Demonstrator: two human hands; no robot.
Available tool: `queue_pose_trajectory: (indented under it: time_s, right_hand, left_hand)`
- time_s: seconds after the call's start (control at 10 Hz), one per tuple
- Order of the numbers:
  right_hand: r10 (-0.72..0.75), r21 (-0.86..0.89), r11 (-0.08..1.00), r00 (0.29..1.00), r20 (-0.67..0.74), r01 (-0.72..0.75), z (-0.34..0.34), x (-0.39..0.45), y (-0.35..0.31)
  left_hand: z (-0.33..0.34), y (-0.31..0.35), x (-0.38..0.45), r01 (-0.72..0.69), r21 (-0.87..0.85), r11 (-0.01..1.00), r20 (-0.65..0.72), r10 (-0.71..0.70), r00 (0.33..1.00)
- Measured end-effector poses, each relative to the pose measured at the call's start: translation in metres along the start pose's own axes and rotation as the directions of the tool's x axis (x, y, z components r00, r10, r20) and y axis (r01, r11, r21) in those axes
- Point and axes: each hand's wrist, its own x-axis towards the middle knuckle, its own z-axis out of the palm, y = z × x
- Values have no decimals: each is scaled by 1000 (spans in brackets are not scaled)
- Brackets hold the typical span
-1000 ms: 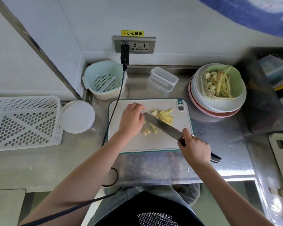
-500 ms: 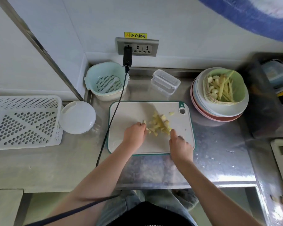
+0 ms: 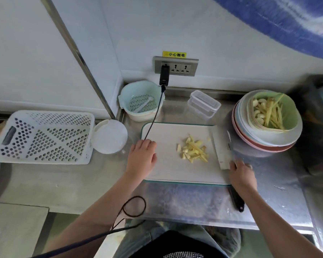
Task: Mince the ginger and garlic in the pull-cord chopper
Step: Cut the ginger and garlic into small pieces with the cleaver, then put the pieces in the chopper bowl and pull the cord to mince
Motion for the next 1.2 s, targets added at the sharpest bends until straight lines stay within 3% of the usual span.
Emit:
queue_pose_trajectory:
  time_s: [0.1,0.2,0.3,0.4,0.5,0.6,0.7,0.8,0.9,1.1,1.2]
  right_hand:
    - [-15,-154,988,1000,5,16,-2,5,-6]
    - [-42,-289,956,999,23,47,-4,4,-18]
    - [-84,-345,938,990,-113,41,-3,-5,-38]
    - [-186,-161,975,956,-225,152,3,-28,-74]
    - [-408,0,910,894,-185,415,13,-62,-128]
    - [-558,112,815,822,-114,569,22,-90,-180]
    - [-600,318,764,800,31,561,33,-107,-217]
    - [-530,496,786,814,237,368,42,-116,-246]
    - [-411,778,621,807,425,-93,43,-125,-272]
    - [-307,876,437,881,359,-204,38,-120,-267]
    - [-200,886,362,905,376,-289,36,-108,-247]
  left_hand:
    - [-14,-29,3,156,170,973,12,-160,987]
    - [-33,-54,6,286,182,941,111,-309,945]
    - [-43,-76,12,321,190,928,282,-365,887]
    - [-43,-99,17,255,240,937,356,-329,874]
    - [-44,-113,20,88,336,938,396,-225,890]
    - [-51,-116,23,-36,361,932,407,-123,905]
    - [-52,-119,19,-126,316,940,366,1,931]
    - [-50,-121,10,-148,203,968,316,78,946]
    - [-54,-113,2,-181,175,968,267,130,955]
    - [-65,-83,1,-403,71,912,19,403,915]
    - [-68,-65,1,-499,-53,865,27,501,865]
